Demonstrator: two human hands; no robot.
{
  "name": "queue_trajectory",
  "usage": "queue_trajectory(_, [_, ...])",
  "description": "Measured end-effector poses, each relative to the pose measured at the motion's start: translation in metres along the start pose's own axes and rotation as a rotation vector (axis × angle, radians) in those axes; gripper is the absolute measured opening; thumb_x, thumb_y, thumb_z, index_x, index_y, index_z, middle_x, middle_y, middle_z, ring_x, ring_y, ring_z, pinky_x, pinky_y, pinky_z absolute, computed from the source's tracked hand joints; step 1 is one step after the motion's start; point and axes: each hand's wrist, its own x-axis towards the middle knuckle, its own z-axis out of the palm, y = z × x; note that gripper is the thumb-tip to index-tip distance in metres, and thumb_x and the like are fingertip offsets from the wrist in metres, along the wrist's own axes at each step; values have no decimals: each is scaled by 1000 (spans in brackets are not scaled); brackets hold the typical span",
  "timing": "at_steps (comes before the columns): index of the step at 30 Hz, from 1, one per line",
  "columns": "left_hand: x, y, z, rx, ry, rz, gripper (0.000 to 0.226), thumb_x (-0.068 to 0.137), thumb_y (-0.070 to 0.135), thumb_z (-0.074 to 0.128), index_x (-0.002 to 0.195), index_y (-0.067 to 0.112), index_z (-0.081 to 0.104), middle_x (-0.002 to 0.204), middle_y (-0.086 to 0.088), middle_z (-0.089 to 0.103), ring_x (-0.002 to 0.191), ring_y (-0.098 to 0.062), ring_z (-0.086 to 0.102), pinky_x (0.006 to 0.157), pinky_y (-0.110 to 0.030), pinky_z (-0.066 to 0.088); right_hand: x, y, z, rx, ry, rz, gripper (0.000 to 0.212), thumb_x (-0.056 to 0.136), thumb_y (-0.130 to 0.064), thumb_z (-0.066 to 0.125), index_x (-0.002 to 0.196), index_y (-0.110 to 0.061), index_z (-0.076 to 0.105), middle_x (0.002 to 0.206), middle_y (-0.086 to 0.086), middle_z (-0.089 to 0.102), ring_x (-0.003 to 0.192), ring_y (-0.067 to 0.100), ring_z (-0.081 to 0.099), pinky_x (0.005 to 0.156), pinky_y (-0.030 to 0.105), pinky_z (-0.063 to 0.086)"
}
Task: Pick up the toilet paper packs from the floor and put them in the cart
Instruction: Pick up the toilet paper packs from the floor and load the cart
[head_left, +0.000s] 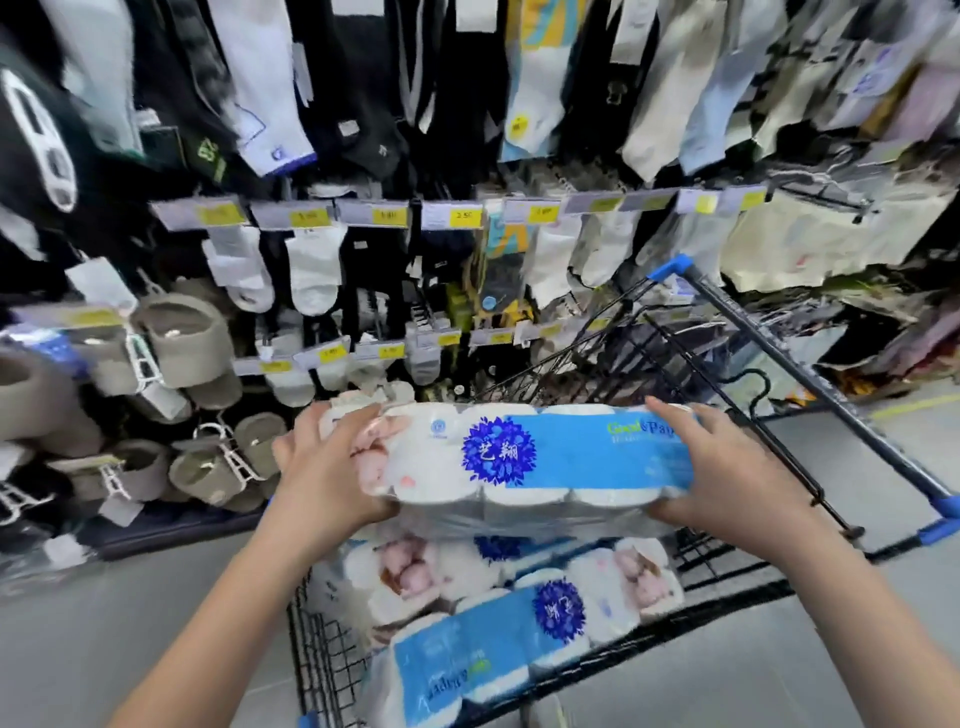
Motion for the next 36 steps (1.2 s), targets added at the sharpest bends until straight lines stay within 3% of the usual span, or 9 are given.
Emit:
queue_trajectory(8, [20, -9, 34, 45, 121, -256, 105, 49, 38, 87, 143, 43, 40, 153, -3, 14, 142, -35, 15, 116, -48, 23, 121, 16, 40, 5, -83, -248, 122, 54, -48, 84, 159, -33, 26, 144, 13, 42, 126, 35, 54, 104, 42, 49])
queue_trajectory(13, [24, 5, 63, 99, 138, -396, 108, 59, 34, 93, 148, 42, 31, 161, -2, 0, 144, -42, 8, 116, -56, 25, 177, 27, 78, -14, -120, -344, 123, 56, -50, 83, 161, -34, 20, 152, 19, 38, 138, 37, 45, 110, 43, 44])
queue_trajectory(21, [43, 5, 105, 164, 54, -520, 106, 63, 36, 90, 150, 42, 29, 159, -8, 5, 139, -44, 18, 111, -52, 32, 218, 40, 120, -35, -266, -342, 124, 67, -55, 84, 162, -37, 6, 156, 17, 28, 142, 35, 38, 112, 41, 39])
queue_trajectory(26, [54, 7, 121, 135, -37, -583, 110, 60, 34, 92, 149, 44, 28, 159, 4, 0, 146, -43, 6, 115, -60, 30, 219, 50, 148, 8, -378, -281, 123, 64, -48, 85, 162, -35, 11, 152, 14, 30, 134, 34, 48, 109, 38, 40])
queue_trajectory(32, [57, -4, 134, 224, -158, -638, 109, 66, 45, 88, 152, 43, 22, 165, -3, -1, 149, -48, 5, 117, -59, 22, 218, 53, 183, -8, -405, -271, 118, 71, -50, 84, 161, -35, 10, 155, 12, 28, 137, 33, 44, 109, 42, 39])
queue_trajectory(36, [57, -11, 144, 230, -167, -632, 103, 73, 40, 85, 154, 40, 20, 164, -1, -3, 149, -46, 2, 116, -58, 21, 216, 53, 199, -21, -390, -246, 105, 77, -42, 80, 160, -32, 15, 158, 12, 28, 136, 32, 46, 108, 40, 41])
